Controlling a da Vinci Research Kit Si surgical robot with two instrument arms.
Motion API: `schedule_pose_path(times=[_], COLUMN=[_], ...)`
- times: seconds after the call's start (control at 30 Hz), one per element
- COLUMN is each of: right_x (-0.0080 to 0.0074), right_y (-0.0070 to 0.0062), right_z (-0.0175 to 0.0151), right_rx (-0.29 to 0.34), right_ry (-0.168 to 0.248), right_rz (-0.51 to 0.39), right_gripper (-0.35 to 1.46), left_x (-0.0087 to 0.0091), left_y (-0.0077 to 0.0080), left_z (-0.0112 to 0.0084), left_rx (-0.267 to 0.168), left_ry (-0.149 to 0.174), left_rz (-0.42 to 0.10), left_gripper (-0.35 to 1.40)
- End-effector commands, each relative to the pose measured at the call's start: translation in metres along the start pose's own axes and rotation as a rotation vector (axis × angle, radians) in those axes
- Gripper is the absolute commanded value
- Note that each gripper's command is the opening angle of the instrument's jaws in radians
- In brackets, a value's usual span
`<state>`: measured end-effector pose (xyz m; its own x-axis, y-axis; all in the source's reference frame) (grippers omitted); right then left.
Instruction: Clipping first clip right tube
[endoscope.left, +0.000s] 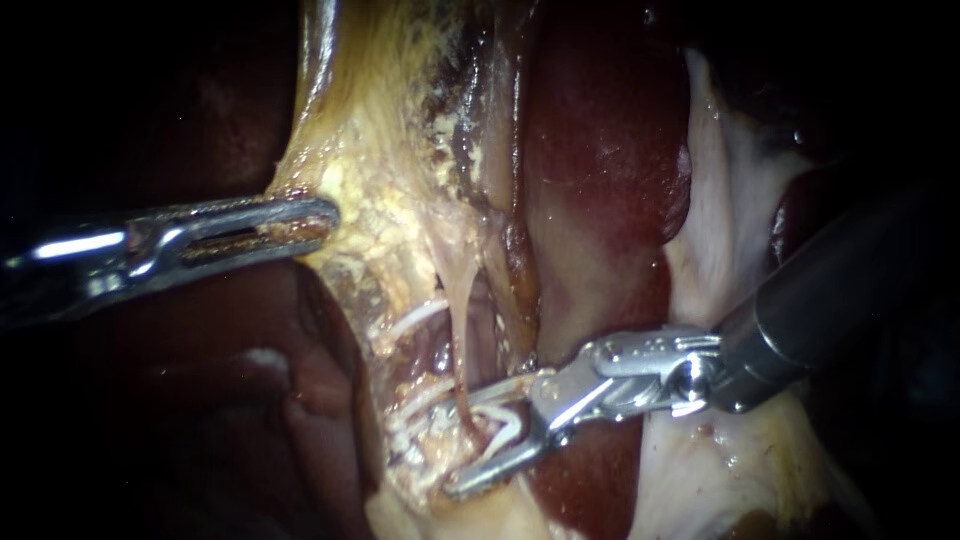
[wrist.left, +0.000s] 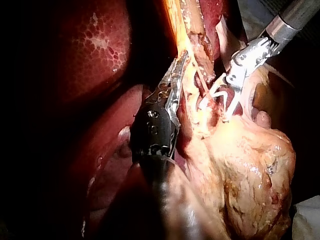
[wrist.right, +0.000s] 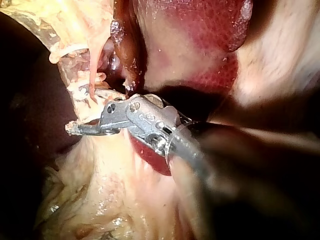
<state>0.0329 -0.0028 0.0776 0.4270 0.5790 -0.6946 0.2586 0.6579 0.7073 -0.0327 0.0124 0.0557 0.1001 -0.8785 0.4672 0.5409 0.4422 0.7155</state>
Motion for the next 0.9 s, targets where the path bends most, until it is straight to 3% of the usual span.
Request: schedule_pose_path(times=[0.03,0.2,0.33,0.5,0.9], right_x=[0.0000,0.0000,0.0002,0.0009,0.0003], right_y=[0.0001,0.0003,0.0008,0.0014,0.0012], right_z=[0.0000,-0.0002,-0.0012,-0.0021,-0.0015], right_rx=[0.000,-0.003,-0.078,-0.100,-0.105], right_ry=[0.000,0.001,0.010,-0.014,-0.027], right_rz=[0.000,0.001,0.009,0.026,0.021], right_gripper=[0.47,0.35,-0.35,-0.35,-0.35], left_x=[0.0000,0.0000,0.0000,0.0000,0.0000], left_y=[0.0000,0.0000,0.0000,0.0000,0.0000], left_z=[0.0000,0.0000,0.0000,0.0000,0.0001], left_rx=[0.000,0.000,0.000,0.000,-0.001], left_ry=[0.000,0.000,0.000,0.000,0.000], left_rz=[0.000,0.000,0.000,0.000,0.000], left_gripper=[-0.35,-0.35,-0.35,-0.35,-0.35])
